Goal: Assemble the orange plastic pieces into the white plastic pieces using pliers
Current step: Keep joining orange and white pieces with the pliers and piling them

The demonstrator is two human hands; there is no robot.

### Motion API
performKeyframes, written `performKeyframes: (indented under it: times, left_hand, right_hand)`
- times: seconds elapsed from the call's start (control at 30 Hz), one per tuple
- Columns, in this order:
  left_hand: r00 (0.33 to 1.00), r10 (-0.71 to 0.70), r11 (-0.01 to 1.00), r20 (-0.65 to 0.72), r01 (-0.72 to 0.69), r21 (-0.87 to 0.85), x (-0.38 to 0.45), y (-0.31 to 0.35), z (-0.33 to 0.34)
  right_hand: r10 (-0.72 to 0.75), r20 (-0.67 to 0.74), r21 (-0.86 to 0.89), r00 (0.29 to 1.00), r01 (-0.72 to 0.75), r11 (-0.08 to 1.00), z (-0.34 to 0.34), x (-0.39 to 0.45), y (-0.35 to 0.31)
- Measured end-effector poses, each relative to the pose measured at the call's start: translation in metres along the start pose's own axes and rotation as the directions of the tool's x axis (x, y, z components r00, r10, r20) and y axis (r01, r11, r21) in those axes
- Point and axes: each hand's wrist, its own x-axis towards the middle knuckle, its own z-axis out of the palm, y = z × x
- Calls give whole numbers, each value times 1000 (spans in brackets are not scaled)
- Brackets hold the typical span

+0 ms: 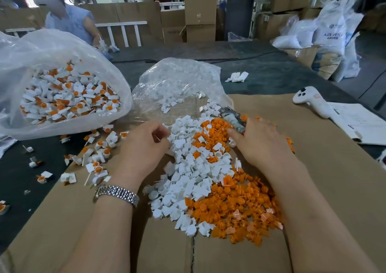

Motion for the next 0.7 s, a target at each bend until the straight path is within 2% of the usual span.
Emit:
performKeyframes:
  times: [0.13, 0.4, 0.57, 0.7]
  left_hand:
    - [986, -1, 993, 167, -18, 114, -2, 1, 1]
    - [987, -46, 996, 156, 34, 83, -2, 4, 7]
    - [976, -25, 999, 216, 14, 52, -3, 4, 7]
    - [963, 2, 999, 271, 10, -43, -3, 3, 2]
  right_hand:
    - [33, 31, -57, 999, -31, 998, 4, 2, 2]
    - [13, 59, -194, 998, -2, 981, 14, 3, 3]
    - [-4, 68, -115, 998, 12, 993, 13, 4, 3]
    - [-118, 7, 17, 993, 118, 993, 9, 6, 2]
